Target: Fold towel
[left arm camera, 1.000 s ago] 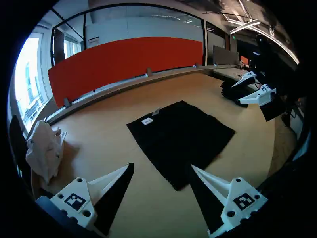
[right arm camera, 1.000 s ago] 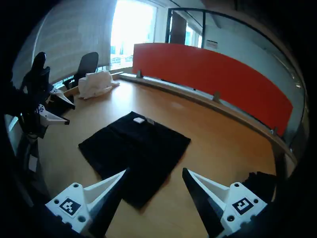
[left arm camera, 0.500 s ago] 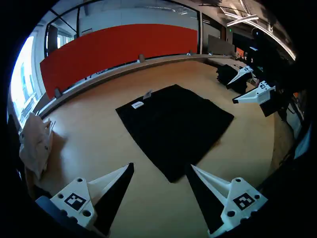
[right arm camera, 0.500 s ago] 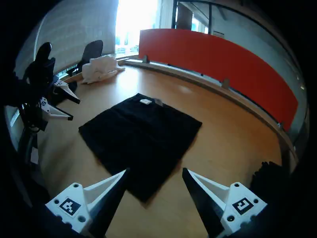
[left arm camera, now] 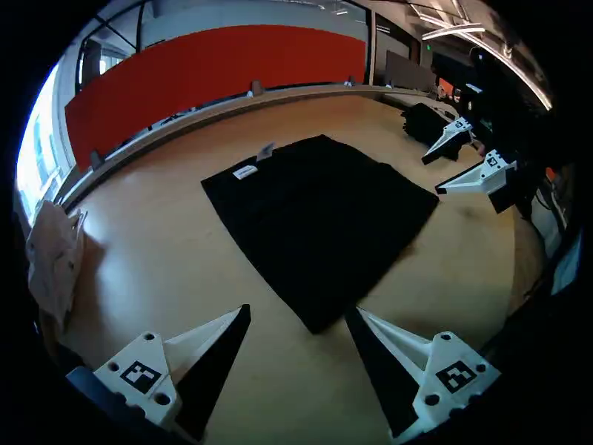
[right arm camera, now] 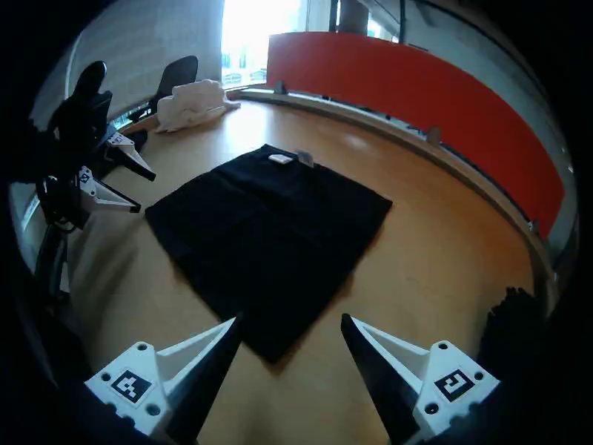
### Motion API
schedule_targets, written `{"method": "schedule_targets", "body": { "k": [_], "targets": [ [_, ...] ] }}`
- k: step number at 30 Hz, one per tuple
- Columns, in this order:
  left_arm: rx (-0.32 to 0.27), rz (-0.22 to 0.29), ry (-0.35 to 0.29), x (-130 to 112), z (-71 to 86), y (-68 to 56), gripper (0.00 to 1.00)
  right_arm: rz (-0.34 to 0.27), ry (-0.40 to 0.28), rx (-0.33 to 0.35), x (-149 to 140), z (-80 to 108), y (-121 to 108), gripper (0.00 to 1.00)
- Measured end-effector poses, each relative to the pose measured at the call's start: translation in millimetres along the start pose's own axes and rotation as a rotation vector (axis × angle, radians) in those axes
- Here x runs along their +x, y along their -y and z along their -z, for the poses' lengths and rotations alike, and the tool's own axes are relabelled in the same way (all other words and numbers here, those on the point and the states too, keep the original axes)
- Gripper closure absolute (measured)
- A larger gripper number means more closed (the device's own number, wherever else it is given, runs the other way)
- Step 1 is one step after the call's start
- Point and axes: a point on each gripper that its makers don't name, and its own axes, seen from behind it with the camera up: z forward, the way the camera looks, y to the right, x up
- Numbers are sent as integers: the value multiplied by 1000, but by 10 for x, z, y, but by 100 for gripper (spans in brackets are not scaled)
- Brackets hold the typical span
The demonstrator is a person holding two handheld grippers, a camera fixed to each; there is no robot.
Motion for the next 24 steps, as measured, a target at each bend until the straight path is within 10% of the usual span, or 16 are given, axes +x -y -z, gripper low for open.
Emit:
{"method": "schedule_targets", "body": {
  "k": [24],
  "targets": [
    [-57, -36, 71, -138, -219, -180, 5, 21, 76, 43, -291, -50, 24, 0]
  ]
}}
